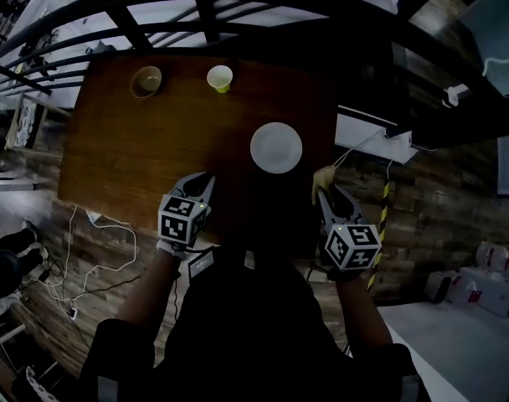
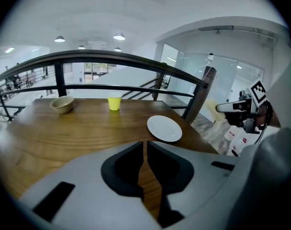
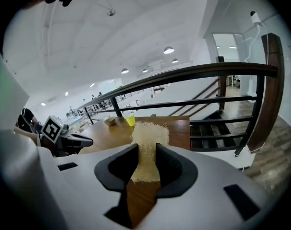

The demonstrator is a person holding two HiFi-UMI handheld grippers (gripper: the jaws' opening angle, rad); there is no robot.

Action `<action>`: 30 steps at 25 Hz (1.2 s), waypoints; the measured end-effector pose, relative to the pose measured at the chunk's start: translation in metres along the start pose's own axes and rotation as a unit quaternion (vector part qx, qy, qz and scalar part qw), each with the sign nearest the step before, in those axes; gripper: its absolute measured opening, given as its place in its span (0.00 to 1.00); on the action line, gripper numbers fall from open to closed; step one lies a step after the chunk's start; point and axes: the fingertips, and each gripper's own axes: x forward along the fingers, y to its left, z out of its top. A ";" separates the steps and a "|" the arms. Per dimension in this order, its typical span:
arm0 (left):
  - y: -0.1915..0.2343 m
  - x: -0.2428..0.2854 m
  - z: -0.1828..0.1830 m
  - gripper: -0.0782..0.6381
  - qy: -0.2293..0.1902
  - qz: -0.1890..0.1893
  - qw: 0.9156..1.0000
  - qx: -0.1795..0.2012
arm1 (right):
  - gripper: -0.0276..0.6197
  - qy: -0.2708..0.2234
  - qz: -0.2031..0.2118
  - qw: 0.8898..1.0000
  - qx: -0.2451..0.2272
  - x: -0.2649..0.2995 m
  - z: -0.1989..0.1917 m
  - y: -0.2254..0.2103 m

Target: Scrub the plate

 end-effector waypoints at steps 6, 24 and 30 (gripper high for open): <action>0.060 -0.047 0.007 0.16 -0.039 0.081 0.995 -0.033 | 0.24 -0.022 0.005 1.000 0.014 -0.017 0.024 0.016; 0.138 -0.013 -0.024 0.16 -0.064 0.130 0.987 -0.075 | 0.24 0.009 0.028 0.999 0.029 0.017 -0.011 0.045; 0.162 -0.088 -0.010 0.16 -0.121 0.148 0.973 -0.131 | 0.24 -0.022 0.048 0.998 0.025 0.005 0.010 0.070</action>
